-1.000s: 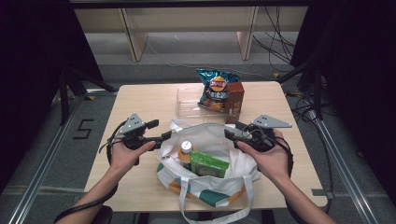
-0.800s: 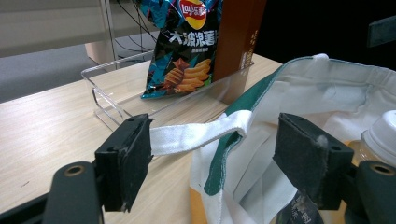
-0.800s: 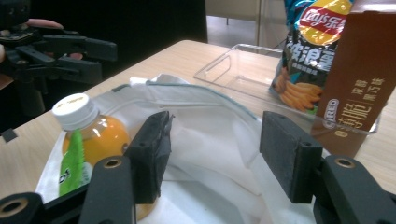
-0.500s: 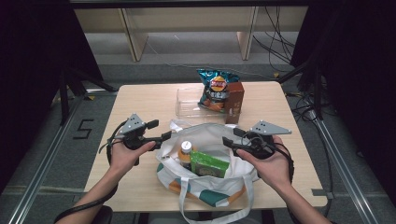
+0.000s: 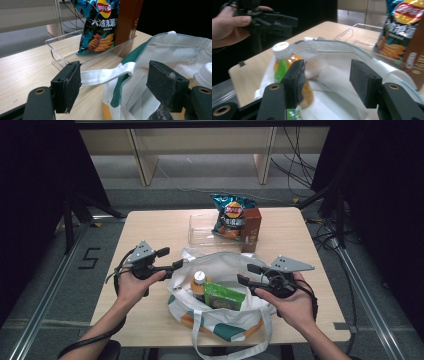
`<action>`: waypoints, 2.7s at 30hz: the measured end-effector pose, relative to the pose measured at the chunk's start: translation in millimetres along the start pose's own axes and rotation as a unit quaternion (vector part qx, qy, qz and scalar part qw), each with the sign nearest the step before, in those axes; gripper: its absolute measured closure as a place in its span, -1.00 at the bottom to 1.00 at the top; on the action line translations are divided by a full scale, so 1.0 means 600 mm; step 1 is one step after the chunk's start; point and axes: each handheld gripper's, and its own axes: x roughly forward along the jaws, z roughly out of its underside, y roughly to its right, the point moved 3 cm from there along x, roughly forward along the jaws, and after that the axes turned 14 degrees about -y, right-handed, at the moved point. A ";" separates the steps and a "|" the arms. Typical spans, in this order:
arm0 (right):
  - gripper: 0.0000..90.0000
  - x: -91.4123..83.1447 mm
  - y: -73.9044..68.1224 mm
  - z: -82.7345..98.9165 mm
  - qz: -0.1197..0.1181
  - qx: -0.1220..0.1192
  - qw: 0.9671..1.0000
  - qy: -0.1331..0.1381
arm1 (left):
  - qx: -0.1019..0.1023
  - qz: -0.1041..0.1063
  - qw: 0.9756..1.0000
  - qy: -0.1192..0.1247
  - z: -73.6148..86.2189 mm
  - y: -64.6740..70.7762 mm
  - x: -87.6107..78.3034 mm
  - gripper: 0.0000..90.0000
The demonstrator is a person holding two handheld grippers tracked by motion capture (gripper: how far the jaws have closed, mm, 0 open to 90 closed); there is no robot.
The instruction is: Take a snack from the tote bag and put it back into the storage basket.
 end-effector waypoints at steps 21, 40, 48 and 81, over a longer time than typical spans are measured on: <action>0.32 0.017 -0.041 0.021 -0.054 -0.026 0.998 -0.032 | 0.002 -0.001 1.000 0.001 -0.001 0.002 -0.002 -0.41; 0.51 0.032 -0.046 0.032 -0.077 -0.036 0.993 -0.080 | -0.001 0.003 1.000 0.003 -0.002 0.002 0.001 -0.41; 0.69 0.039 -0.046 0.034 -0.088 -0.039 0.991 -0.089 | 0.000 0.001 1.000 0.000 -0.002 0.003 0.000 -0.41; 1.00 0.006 -0.044 0.004 -0.103 -0.051 0.993 -0.037 | 0.003 -0.001 1.000 0.001 -0.003 0.001 -0.002 -0.41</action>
